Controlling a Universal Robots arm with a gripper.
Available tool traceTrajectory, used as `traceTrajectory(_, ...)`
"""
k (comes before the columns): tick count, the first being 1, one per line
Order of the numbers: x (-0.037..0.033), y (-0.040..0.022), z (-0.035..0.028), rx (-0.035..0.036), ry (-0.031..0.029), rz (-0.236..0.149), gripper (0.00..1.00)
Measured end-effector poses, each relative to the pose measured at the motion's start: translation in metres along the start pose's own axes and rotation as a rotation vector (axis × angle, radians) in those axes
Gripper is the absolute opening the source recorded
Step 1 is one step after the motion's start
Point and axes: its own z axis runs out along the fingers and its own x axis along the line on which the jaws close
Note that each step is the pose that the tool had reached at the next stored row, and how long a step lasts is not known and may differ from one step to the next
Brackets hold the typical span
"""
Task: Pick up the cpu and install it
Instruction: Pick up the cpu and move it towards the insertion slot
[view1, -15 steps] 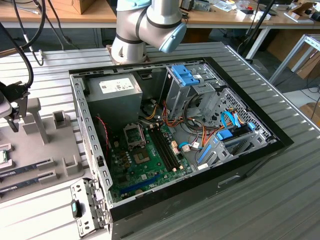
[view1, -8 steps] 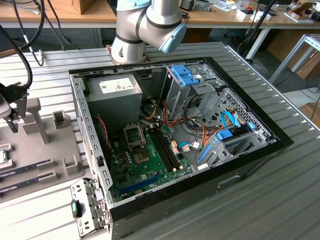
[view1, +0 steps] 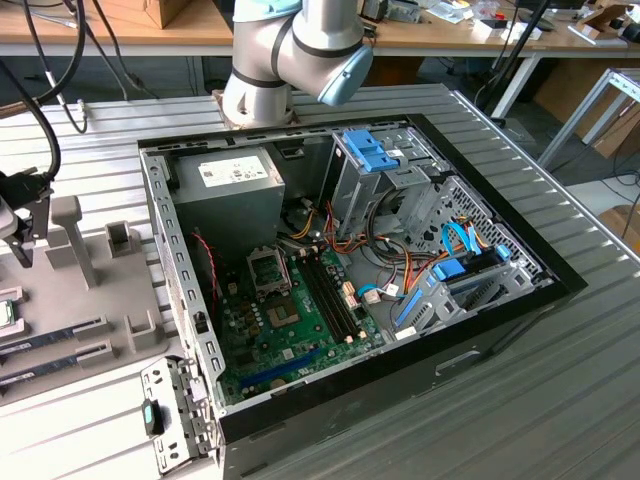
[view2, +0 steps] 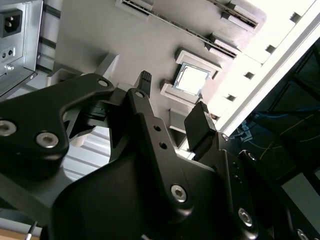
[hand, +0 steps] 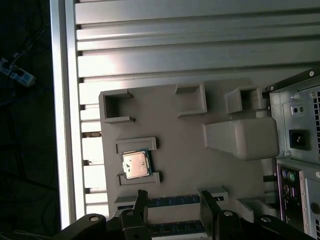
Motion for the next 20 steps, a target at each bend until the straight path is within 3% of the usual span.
traceTrajectory(20, 0.0010, -0.0002, 0.0059, -0.0001, -0.0001, 0.000, 0.54)
